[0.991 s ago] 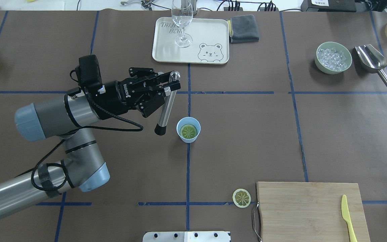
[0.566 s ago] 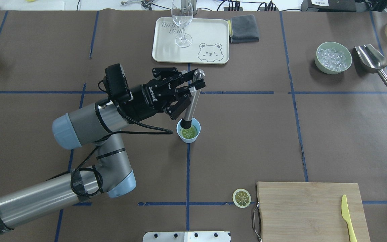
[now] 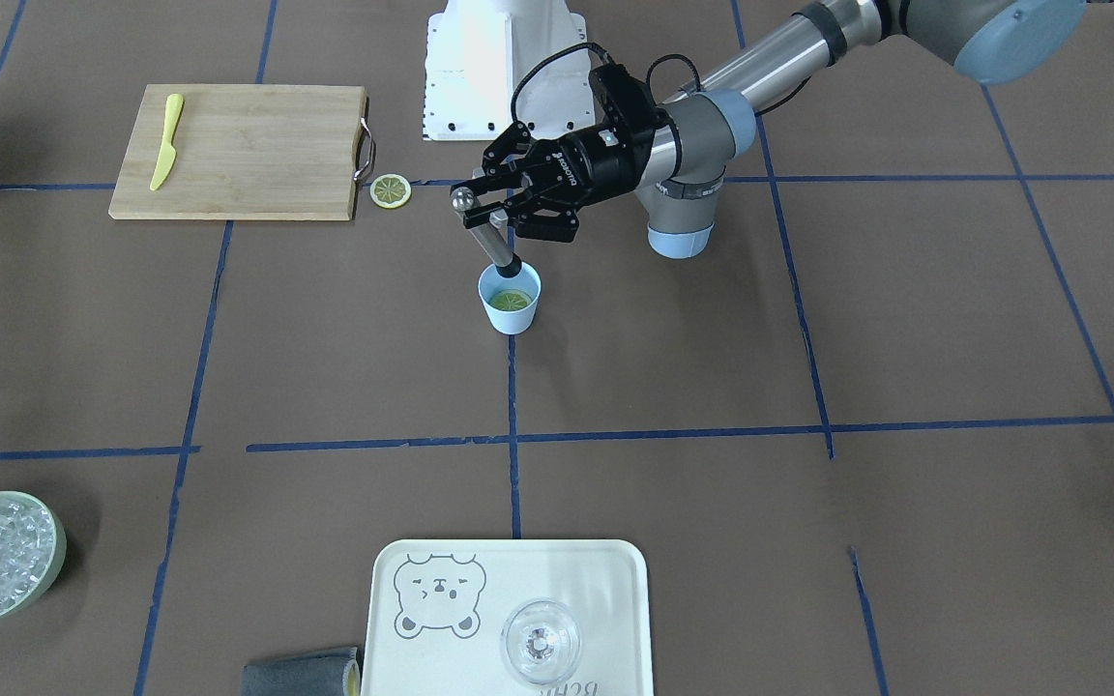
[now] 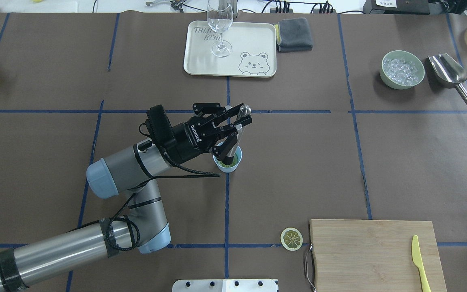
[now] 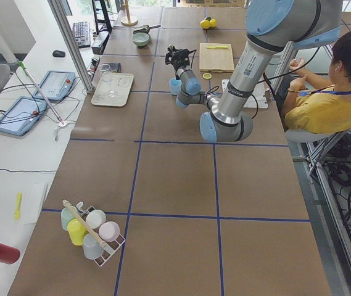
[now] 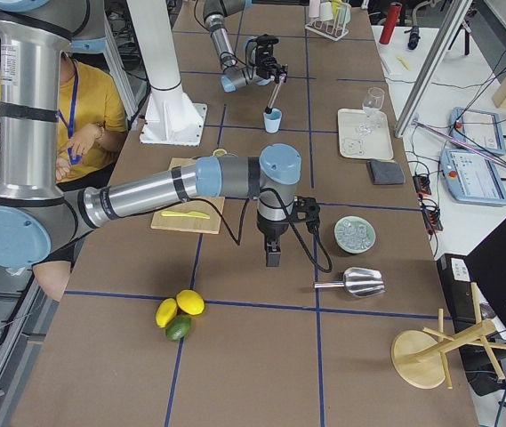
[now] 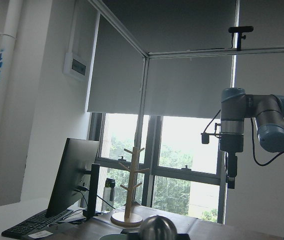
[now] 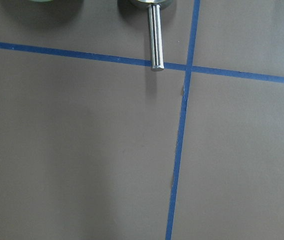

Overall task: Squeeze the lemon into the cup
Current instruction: 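Press the muddler down into the blue cup with the left gripper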

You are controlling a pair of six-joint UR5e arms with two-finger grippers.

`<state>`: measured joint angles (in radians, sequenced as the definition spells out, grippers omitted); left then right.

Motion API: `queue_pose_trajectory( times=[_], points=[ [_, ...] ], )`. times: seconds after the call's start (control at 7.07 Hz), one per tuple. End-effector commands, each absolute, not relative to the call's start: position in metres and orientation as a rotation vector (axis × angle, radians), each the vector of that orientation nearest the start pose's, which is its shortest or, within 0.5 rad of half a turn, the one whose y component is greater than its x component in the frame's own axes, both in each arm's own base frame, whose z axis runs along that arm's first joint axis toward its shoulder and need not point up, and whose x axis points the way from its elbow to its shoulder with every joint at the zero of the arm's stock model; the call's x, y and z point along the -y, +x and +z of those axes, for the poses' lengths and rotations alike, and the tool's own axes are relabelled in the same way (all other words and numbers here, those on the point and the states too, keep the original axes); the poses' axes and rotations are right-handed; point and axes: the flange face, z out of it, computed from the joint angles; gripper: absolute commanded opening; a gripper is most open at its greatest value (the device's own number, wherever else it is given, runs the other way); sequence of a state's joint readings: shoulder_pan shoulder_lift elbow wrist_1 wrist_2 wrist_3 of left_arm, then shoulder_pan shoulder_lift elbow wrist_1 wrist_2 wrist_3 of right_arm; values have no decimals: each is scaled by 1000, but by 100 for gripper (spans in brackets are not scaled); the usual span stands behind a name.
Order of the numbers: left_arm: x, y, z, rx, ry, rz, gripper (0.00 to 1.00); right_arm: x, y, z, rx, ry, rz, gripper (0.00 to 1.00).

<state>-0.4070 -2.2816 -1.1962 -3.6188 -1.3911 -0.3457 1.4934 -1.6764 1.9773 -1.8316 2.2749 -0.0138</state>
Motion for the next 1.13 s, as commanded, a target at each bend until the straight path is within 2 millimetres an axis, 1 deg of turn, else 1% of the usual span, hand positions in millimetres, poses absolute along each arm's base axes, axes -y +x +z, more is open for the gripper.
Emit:
queue_pose_trajectory(
  times=[0.0, 0.28, 0.42, 0.57, 0.71, 0.85, 0.99],
  points=[
    [395, 533, 219, -1529, 1792, 158, 0, 436, 35, 541, 705, 16, -101, 100],
    [398, 532, 218, -1512, 1797, 124, 0, 437, 37, 540, 705, 19, -98, 100],
    [401, 539, 230, -1488, 1777, 136, 0, 437, 38, 540, 705, 20, -95, 100],
    [396, 554, 242, -1468, 1747, 162, 0, 436, 39, 541, 705, 19, -93, 100],
    [390, 562, 248, -1461, 1730, 164, 0, 436, 40, 541, 705, 19, -92, 100],
    [388, 563, 248, -1449, 1735, 175, 0, 436, 40, 541, 705, 20, -90, 100],
    [391, 569, 239, -1396, 1721, 212, 0, 436, 40, 541, 705, 20, -90, 100]
  ],
)
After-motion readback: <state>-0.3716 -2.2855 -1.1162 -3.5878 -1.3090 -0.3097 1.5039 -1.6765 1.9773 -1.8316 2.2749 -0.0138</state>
